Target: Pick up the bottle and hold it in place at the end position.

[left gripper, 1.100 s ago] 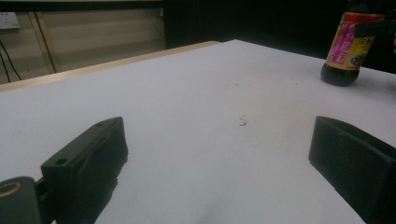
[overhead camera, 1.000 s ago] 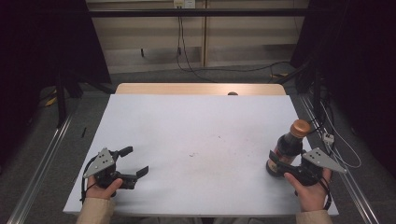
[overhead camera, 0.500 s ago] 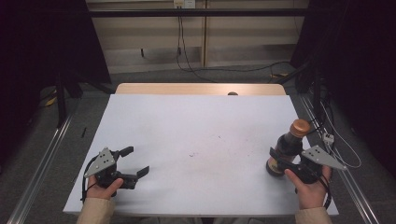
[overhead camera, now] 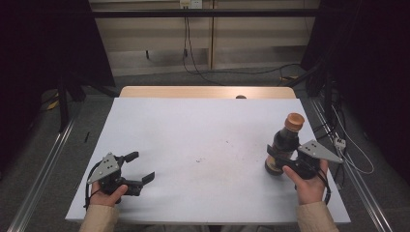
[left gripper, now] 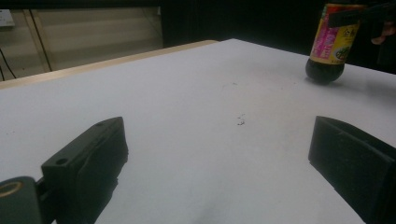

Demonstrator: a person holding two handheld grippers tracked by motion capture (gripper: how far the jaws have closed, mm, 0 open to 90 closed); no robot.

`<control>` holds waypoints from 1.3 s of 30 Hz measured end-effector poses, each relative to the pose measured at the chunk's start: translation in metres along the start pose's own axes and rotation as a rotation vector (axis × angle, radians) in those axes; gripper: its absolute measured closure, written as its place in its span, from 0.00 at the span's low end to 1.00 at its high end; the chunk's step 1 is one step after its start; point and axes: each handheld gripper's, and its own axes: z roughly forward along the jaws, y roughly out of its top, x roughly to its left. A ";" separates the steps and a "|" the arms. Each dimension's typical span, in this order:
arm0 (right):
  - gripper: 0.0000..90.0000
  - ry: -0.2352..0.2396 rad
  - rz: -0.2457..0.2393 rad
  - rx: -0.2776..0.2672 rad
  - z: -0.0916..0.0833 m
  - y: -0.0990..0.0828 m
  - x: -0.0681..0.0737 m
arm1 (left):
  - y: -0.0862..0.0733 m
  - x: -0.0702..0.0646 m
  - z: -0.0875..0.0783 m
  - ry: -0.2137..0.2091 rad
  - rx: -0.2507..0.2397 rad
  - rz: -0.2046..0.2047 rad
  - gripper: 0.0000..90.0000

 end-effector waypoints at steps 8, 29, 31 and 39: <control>0.35 0.059 -0.004 0.008 0.029 0.010 0.017 | 0.000 0.000 0.001 -0.007 -0.007 -0.009 0.05; 0.35 0.136 -0.018 0.021 0.074 0.026 0.044 | 0.000 0.000 0.000 -0.019 -0.013 -0.011 0.05; 0.35 0.137 -0.017 0.025 0.078 0.027 0.045 | 0.000 0.000 0.000 -0.021 -0.014 -0.011 0.05; 0.35 0.153 -0.025 0.034 0.090 0.031 0.049 | 0.000 0.000 0.001 -0.026 -0.012 -0.014 0.05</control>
